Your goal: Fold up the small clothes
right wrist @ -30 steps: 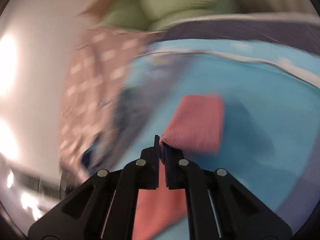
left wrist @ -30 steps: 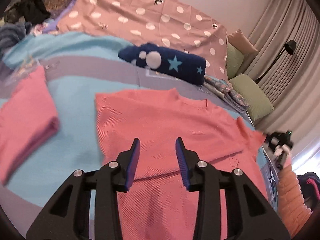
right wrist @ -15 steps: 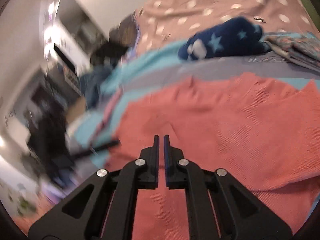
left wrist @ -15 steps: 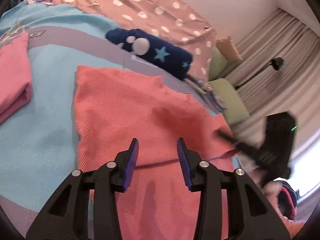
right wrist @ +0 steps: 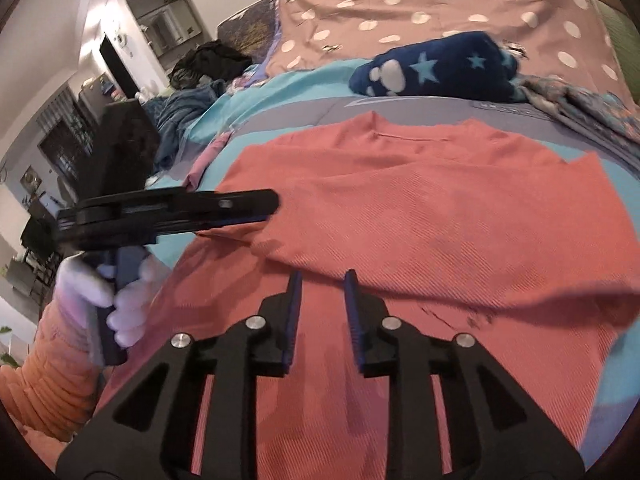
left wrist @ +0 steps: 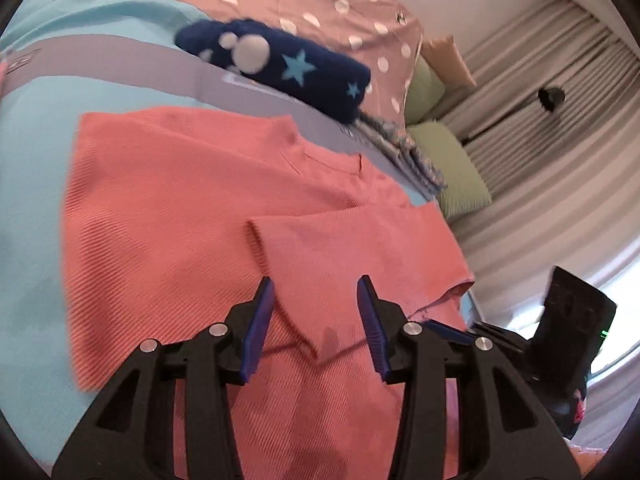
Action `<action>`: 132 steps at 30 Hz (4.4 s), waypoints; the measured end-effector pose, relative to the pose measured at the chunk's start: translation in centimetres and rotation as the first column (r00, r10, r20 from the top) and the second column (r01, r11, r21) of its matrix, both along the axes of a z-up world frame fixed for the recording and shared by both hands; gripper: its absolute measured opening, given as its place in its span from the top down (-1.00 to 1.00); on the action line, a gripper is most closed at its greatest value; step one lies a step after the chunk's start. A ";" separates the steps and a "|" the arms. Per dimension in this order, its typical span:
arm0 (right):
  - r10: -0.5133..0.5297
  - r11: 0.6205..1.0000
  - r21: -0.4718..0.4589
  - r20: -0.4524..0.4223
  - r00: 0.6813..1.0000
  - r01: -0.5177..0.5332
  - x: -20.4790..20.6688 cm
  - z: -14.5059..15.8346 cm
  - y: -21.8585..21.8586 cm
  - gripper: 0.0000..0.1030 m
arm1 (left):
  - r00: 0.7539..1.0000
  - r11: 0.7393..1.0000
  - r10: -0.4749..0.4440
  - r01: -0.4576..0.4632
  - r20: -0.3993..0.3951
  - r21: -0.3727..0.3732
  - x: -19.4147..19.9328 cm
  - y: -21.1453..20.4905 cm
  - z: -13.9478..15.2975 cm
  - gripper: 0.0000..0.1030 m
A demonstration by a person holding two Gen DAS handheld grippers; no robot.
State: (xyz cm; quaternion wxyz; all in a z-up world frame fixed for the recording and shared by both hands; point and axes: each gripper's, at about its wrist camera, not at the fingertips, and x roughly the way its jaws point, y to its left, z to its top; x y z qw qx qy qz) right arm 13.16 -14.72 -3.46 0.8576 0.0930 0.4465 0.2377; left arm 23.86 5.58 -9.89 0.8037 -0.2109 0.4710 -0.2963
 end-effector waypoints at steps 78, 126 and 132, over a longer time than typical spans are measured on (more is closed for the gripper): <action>0.343 0.929 -0.172 0.072 0.937 -0.327 1.8 -1.3 13.2 0.97 | 0.997 0.983 -0.026 0.012 0.077 0.185 2.6 9.1 0.0 0.64; -0.333 0.942 -0.066 -0.073 0.940 0.328 3.8 -4.1 -10.2 0.83 | 0.965 0.890 -0.107 -0.013 0.238 0.455 -1.2 4.3 -0.9 0.42; -0.403 0.914 -0.065 -0.059 0.913 0.400 -1.5 -2.5 -11.5 0.51 | 0.971 0.883 -0.038 -0.078 0.237 0.463 -3.1 4.9 1.1 0.39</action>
